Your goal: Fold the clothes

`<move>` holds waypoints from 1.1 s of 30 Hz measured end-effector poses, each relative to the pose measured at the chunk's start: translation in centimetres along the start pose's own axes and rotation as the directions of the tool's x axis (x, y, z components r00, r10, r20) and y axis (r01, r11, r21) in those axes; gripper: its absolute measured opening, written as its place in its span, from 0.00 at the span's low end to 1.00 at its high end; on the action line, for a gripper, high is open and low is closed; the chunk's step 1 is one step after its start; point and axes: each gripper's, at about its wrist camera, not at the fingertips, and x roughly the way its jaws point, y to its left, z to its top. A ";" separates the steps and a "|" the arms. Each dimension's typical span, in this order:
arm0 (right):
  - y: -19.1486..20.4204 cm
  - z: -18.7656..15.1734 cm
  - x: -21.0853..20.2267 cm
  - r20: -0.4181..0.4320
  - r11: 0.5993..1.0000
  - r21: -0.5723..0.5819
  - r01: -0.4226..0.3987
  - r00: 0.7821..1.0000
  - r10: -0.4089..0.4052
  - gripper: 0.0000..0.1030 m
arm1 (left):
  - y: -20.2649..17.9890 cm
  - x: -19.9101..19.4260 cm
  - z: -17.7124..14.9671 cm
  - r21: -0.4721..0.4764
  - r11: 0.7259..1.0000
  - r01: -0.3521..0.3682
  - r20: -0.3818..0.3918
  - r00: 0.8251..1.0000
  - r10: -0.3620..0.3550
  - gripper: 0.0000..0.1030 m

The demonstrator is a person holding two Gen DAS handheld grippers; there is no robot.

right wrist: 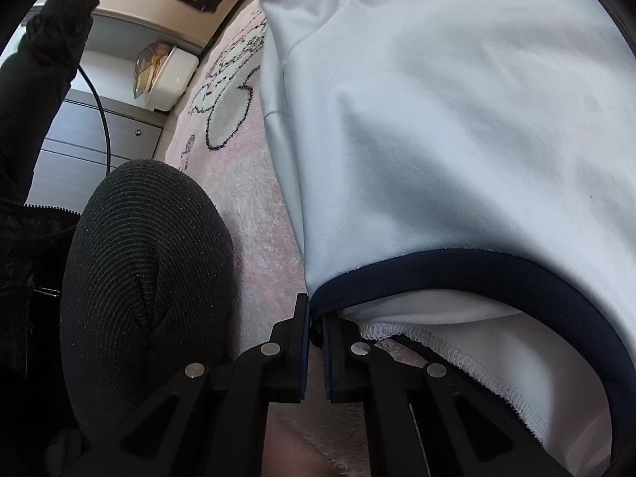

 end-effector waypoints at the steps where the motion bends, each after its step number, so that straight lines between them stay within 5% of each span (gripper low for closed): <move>1: 0.0 0.0 0.0 0.000 1.000 0.000 -0.001 1.000 0.001 0.03 | 0.0 -0.4 -0.1 0.012 1.000 -0.004 -0.006 1.000 0.004 0.89; 5: 0.0 0.0 0.0 -0.009 1.000 -0.002 -0.006 1.000 0.006 0.03 | 1.1 -4.2 -0.4 0.042 0.997 0.065 0.015 0.998 -0.065 0.89; 10: 0.0 -0.1 -0.1 -0.010 1.000 -0.006 -0.004 1.000 0.004 0.03 | 1.3 -9.2 -0.6 0.114 0.993 0.033 0.216 0.975 -0.057 0.89; 11: 0.0 -0.1 -0.1 -0.011 1.000 -0.005 -0.006 1.000 0.006 0.03 | 0.6 -9.2 -0.8 0.183 0.983 -0.034 0.251 0.968 -0.013 0.89; 13: -0.2 0.0 -0.1 -0.012 1.000 0.001 -0.012 1.000 0.012 0.03 | -1.0 -8.2 -1.7 0.348 0.917 -0.193 0.305 0.949 0.084 0.89; 17: -0.3 -0.1 -0.1 -0.013 1.000 0.010 -0.018 1.000 0.018 0.03 | -2.7 -5.7 -4.7 0.573 0.689 -0.444 0.424 0.880 0.215 0.89; 21: -0.4 0.0 -0.1 -0.017 1.000 0.013 -0.019 1.000 0.020 0.03 | -2.5 -3.3 -7.1 0.658 0.468 -0.591 0.543 0.802 0.250 0.89; 25: -0.4 0.0 -0.1 -0.020 1.000 0.015 -0.017 1.000 0.017 0.03 | -1.0 -1.6 -10.0 0.635 0.203 -0.745 0.737 0.663 0.130 0.89; 28: -0.4 -0.1 -0.2 -0.021 1.000 0.016 -0.015 1.000 0.015 0.03 | 1.5 -0.5 -12.2 0.513 -0.033 -0.858 0.858 0.511 0.046 0.89; 30: -0.4 -0.1 -0.2 -0.022 1.000 0.018 -0.016 1.000 0.016 0.03 | 3.1 1.2 -12.9 0.456 -0.193 -0.869 0.889 0.456 0.047 0.89; 33: -0.5 0.0 -0.1 -0.026 0.999 0.027 -0.018 0.999 0.019 0.03 | 5.8 2.3 -13.4 0.415 -0.362 -0.835 0.903 0.428 0.047 0.89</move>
